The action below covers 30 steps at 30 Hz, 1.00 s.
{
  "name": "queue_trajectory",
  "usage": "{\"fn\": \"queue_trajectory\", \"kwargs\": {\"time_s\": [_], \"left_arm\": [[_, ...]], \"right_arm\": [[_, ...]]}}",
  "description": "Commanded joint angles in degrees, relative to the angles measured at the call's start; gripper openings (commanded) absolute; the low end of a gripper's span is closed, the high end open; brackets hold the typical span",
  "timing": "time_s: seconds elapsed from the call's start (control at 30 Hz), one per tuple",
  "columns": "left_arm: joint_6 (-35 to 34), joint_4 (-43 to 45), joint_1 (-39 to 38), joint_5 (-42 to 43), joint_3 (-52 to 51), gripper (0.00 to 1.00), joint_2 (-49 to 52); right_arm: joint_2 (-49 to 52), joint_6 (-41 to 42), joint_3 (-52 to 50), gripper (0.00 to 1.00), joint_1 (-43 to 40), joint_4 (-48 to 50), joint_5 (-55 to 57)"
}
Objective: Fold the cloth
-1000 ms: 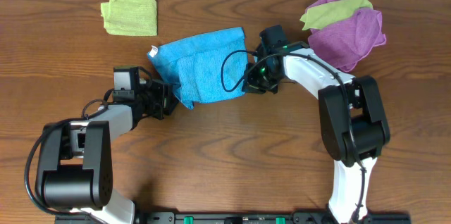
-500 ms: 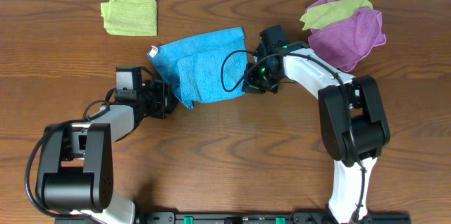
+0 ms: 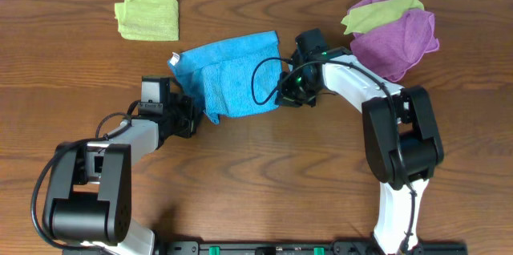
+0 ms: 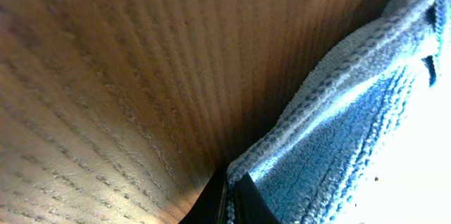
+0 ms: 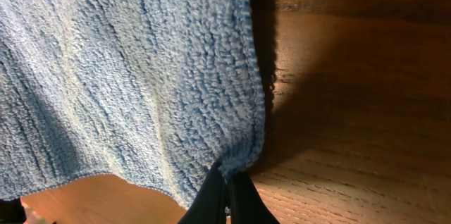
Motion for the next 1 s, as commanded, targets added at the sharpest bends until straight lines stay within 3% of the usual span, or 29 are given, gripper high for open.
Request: {"fn": "queue_trajectory", "kwargs": {"time_s": [0.0,0.27,0.5,0.8,0.97], "left_arm": [[4.2,-2.9,0.2,-10.4,-3.4,0.06,5.0],[21.5,1.6,5.4,0.1,-0.7,0.06,3.7],[27.9,-6.8,11.9,7.1,4.6,0.06,-1.3],[28.8,-7.2,12.2,15.5,4.9,0.06,-7.4],[22.8,-4.9,12.2,19.8,5.6,0.06,-9.7]], "right_arm": [[1.4,-1.0,-0.6,0.01,-0.2,-0.5,1.0],[-2.3,-7.6,-0.6,0.01,-0.3,-3.3,5.6],[-7.4,-11.2,-0.6,0.01,-0.3,-8.9,10.1],[-12.9,-13.4,-0.6,0.01,-0.2,-15.4,10.3],[-19.1,-13.3,-0.6,0.01,-0.2,-15.2,10.3]]}}
